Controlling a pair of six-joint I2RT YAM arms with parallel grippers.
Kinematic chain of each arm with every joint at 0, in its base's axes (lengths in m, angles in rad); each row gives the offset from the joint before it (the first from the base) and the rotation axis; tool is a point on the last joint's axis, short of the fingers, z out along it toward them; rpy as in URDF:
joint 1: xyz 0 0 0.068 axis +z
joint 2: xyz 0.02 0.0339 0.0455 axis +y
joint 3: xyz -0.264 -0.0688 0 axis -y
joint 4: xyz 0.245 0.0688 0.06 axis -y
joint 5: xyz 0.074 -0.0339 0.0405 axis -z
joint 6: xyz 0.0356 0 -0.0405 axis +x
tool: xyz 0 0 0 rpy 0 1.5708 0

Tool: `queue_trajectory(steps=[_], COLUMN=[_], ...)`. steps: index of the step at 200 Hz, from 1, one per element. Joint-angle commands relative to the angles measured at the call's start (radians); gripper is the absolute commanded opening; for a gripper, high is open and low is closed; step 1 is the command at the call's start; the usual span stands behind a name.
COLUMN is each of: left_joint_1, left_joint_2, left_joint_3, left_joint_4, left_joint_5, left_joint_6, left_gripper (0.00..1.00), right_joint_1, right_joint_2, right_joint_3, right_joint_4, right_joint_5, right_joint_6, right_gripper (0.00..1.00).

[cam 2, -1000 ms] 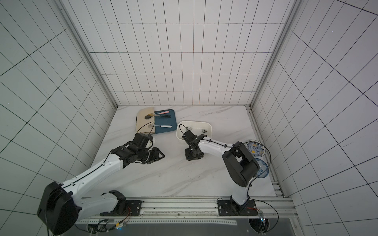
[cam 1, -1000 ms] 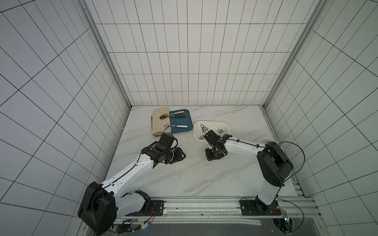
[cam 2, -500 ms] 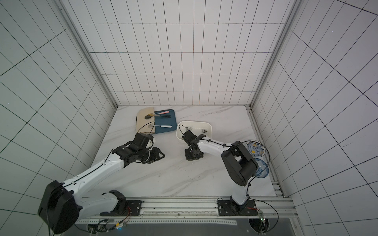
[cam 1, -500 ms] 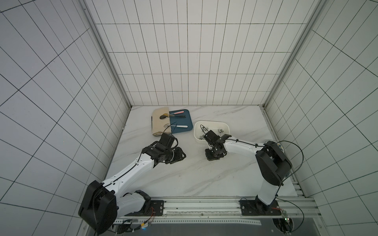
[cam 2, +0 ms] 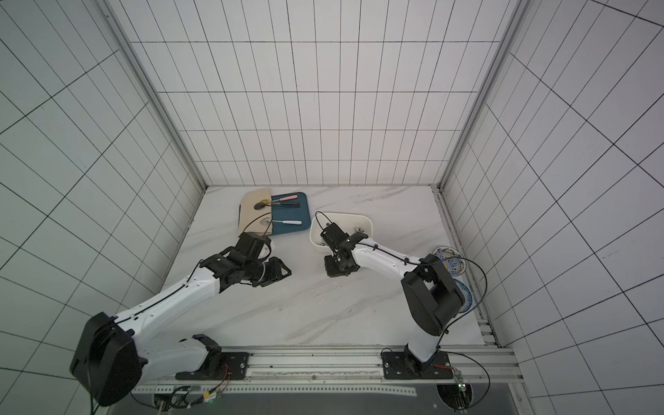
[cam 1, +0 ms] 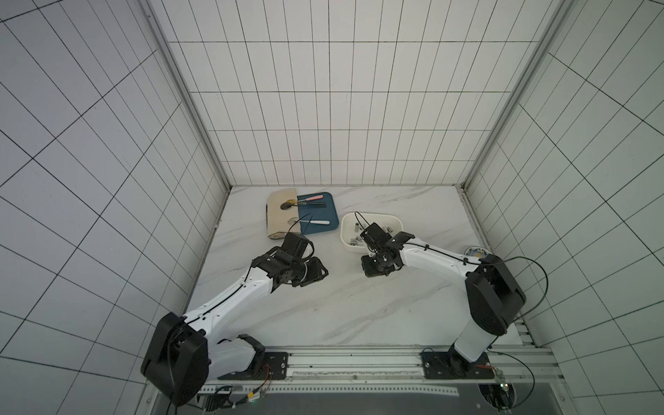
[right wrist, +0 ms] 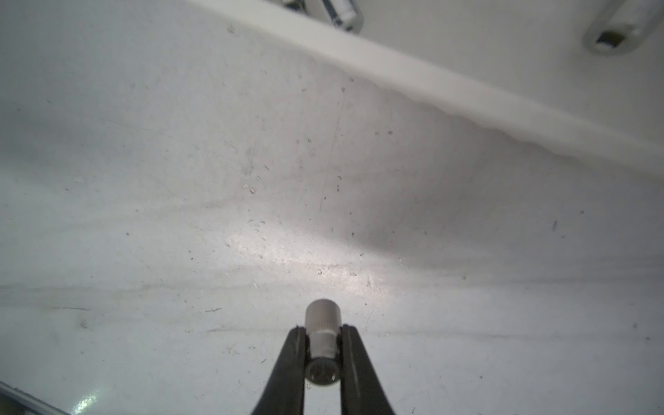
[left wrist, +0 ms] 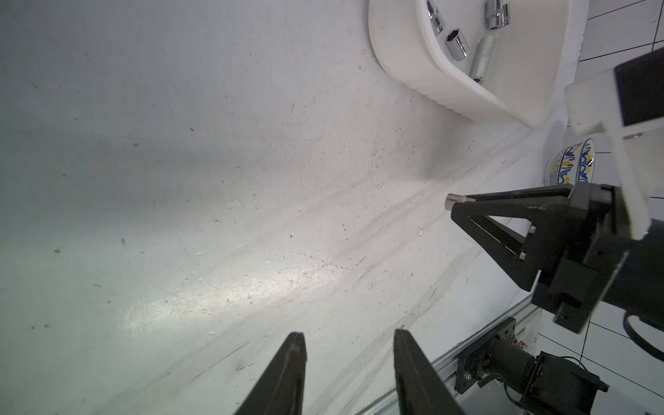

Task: Put the socket on the desktop into the storage box
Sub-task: Pick up the socket head from the center of the board.

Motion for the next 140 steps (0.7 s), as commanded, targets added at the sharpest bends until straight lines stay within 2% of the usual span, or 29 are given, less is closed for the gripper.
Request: queue_trajectory(steps=[1,66,140], left_joint_1=[0.004,0.004,0.017], left_joint_2=[0.011,0.051,0.08], left_joint_3=[0.053,0.134,0.177], left_joint_4=[0.038,0.041,0.039], left_joint_5=[0.019,0.011,0.006], left_joint_6=[-0.002,0.007,0.02], left_gripper=[0.43,0.43,0.43], right_joint_1=[-0.018,-0.117,-0.263], right_joint_2=[-0.043,-0.03,0.131], right_joint_3=[0.074,0.194,0.341], right_joint_4=[-0.048,-0.068,-0.07], right_joint_5=[0.029,0.012,-0.015], right_joint_6=[-0.025,-0.063,-0.057], right_gripper=[0.15,0.15,0.15])
